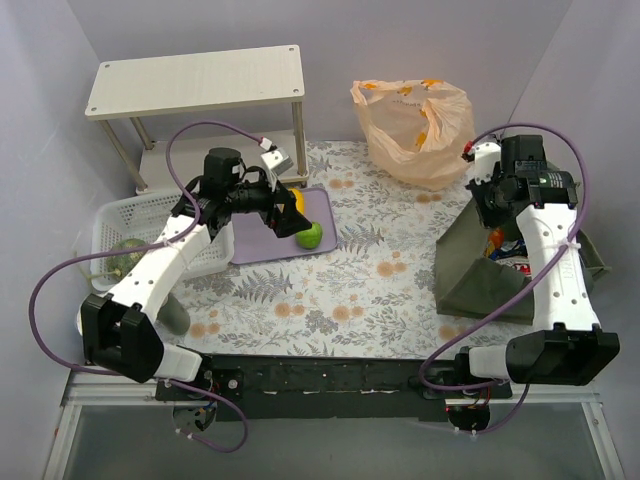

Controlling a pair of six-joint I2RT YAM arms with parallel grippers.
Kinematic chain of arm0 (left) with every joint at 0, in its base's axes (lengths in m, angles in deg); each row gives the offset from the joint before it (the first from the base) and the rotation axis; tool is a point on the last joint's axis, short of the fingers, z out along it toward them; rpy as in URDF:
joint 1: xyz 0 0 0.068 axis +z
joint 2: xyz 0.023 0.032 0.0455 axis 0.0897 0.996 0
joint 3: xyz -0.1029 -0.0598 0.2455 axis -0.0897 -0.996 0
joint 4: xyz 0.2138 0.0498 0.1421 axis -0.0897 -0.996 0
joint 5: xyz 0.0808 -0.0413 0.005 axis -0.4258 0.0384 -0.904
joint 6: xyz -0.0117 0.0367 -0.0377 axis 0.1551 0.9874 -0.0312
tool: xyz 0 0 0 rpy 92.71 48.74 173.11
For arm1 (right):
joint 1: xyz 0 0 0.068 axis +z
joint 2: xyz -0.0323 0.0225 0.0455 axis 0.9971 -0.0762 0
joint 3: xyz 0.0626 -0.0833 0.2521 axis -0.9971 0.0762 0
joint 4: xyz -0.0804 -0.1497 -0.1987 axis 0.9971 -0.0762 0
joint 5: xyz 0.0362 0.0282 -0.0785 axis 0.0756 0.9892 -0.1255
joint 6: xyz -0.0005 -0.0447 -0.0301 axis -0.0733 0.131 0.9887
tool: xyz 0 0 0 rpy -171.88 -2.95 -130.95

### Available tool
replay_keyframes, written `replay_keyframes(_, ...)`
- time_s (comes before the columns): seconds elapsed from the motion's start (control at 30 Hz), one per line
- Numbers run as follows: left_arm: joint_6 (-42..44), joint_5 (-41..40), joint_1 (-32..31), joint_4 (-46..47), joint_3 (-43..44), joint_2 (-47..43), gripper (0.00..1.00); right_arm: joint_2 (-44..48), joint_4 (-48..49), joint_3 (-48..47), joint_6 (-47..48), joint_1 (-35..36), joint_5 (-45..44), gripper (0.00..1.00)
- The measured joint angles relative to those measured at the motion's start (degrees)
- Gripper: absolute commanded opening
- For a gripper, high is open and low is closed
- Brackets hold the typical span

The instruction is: Untie the knot of the grocery bags and take out the mixed food

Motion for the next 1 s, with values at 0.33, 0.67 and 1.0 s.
replay_keyframes(0.33,3.9,-4.6,-2.2,-1.7,-0.9,-2.3,0.98,0.6,-8.3,-1.6,4.4,23.2,21.5,0.01)
replay_keyframes(0.67,3.9,-5.8,-2.2,-2.1,1.7,0.3,0.98,-4.0,-10.9,-7.9,3.9,33.7,34.4,0.62)
replay_keyframes(1.0,-15.4,-1.1,-2.3,5.4,15.8,8.7,0.98,-3.1,-10.3,-29.9,2.9,33.7,34.5,0.70)
